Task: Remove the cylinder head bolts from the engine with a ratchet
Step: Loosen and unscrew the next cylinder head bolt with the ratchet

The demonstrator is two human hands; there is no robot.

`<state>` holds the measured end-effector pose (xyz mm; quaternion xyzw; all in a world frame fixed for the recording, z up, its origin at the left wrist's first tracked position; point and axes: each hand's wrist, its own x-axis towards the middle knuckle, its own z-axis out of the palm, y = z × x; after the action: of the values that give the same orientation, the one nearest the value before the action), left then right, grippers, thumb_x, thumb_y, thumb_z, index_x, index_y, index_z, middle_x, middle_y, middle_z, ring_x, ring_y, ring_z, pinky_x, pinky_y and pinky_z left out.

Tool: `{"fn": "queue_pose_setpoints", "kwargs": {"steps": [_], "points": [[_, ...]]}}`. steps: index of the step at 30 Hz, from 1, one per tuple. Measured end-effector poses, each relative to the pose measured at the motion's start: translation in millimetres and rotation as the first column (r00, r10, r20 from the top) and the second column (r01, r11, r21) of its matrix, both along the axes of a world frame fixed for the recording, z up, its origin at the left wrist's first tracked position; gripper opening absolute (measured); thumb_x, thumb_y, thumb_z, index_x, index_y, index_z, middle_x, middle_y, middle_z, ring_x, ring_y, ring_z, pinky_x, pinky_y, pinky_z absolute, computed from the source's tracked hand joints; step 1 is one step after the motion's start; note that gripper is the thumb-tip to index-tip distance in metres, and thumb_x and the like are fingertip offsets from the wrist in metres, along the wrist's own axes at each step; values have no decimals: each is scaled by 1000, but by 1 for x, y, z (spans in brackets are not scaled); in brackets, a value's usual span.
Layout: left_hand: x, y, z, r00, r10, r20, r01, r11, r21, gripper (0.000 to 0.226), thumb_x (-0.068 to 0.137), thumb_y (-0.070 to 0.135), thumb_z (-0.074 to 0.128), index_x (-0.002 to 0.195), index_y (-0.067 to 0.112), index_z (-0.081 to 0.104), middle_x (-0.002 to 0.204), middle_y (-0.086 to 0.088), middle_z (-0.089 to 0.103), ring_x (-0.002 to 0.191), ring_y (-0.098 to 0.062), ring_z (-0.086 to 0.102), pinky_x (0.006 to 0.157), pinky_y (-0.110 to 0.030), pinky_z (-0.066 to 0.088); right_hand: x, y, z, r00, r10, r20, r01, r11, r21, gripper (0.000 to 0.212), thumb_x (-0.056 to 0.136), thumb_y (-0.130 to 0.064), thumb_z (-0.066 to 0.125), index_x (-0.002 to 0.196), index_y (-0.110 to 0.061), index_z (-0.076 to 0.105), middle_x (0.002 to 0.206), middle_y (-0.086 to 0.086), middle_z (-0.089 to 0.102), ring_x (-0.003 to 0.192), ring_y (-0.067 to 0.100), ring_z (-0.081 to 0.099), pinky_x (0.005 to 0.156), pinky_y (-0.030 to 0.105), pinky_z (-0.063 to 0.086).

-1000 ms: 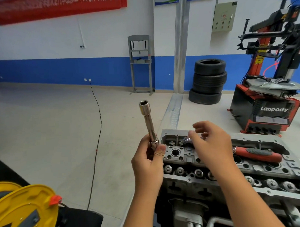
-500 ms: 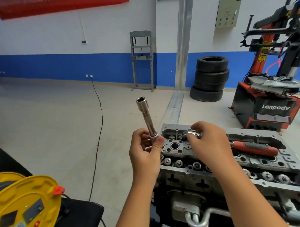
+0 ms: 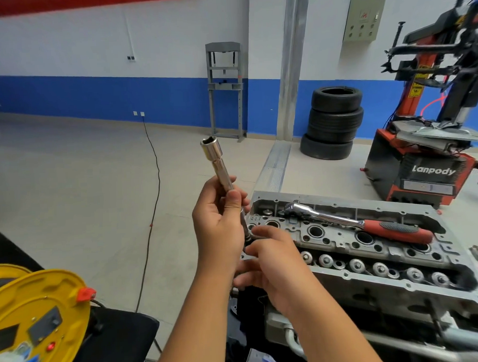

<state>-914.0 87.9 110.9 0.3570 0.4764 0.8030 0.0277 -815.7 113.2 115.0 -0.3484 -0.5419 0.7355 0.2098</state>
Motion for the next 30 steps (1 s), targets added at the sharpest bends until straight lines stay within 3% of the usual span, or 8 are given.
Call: {"fn": "queue_pose_setpoints", "kwargs": {"steps": [3, 8, 12, 17, 19, 21, 25, 30], "points": [[1, -1, 5, 1000, 15, -3, -15, 1000, 28, 19, 100, 20, 56, 105, 33, 68, 82, 3, 66, 76, -19, 67, 75, -33, 60, -3, 1, -1, 995, -72, -64, 68, 995, -68, 40, 95, 7, 36, 120, -21, 49, 58, 14, 70, 50, 30, 64, 63, 46, 53], [1, -2, 14, 1000, 24, -10, -23, 999, 32, 21, 101, 20, 56, 105, 36, 69, 83, 3, 67, 77, -18, 68, 75, -33, 60, -2, 3, -3, 989, -110, -100, 108, 994, -29, 36, 97, 6, 44, 118, -22, 53, 70, 13, 76, 56, 29, 69, 72, 51, 52], [-9, 2, 27, 1000, 23, 3, -23, 1000, 14, 21, 103, 18, 57, 105, 35, 69, 81, 4, 67, 77, -17, 68, 74, -37, 62, -9, 9, -2, 982, -142, -123, 143, 990, 2, 41, 94, 14, 49, 128, -8, 56, 73, 11, 76, 61, 27, 72, 58, 33, 59], [-9, 1, 30, 999, 5, 37, -4, 1000, -8, 19, 106, 12, 55, 110, 25, 68, 82, 3, 67, 78, -18, 68, 75, -40, 62, -18, 11, -4, 993, -115, -33, 120, 967, 224, 42, 92, 7, 67, 131, -9, 60, 73, 10, 68, 58, 24, 73, 51, 36, 60], [-9, 1, 31, 999, 16, 45, -15, 1000, -12, 20, 106, 11, 55, 110, 25, 68, 82, 3, 67, 78, -19, 68, 74, -39, 62, -20, 13, -4, 989, -131, 64, 94, 905, 414, 30, 92, -3, 72, 120, -14, 65, 70, 5, 68, 53, 13, 71, 48, 29, 59], [-8, 3, 32, 998, 37, 49, -36, 999, -19, 19, 106, 12, 55, 110, 25, 68, 81, 3, 67, 77, -17, 68, 73, -38, 62, -22, 20, -3, 965, -195, 173, 40, 768, 639, 13, 92, -14, 75, 103, -16, 69, 71, 0, 65, 52, 0, 65, 40, 12, 45], [2, 1, 42, 995, 67, 74, -65, 998, -27, 19, 106, 9, 54, 110, 22, 68, 76, 6, 65, 73, -14, 65, 72, -37, 60, -25, 30, 3, 933, -198, 302, -137, 578, 804, 14, 94, -27, 74, 89, -19, 63, 83, -1, 62, 71, 10, 59, 58, 23, 44], [-11, -11, 107, 997, 18, 78, -29, 990, 137, 17, 107, 16, 51, 117, 14, 65, 81, -2, 63, 73, -16, 61, 69, -35, 55, -28, 24, 48, 979, -201, 41, 41, 389, 920, 16, 97, -34, 70, 94, -19, 64, 86, -3, 61, 78, 16, 55, 66, 33, 42]]}}
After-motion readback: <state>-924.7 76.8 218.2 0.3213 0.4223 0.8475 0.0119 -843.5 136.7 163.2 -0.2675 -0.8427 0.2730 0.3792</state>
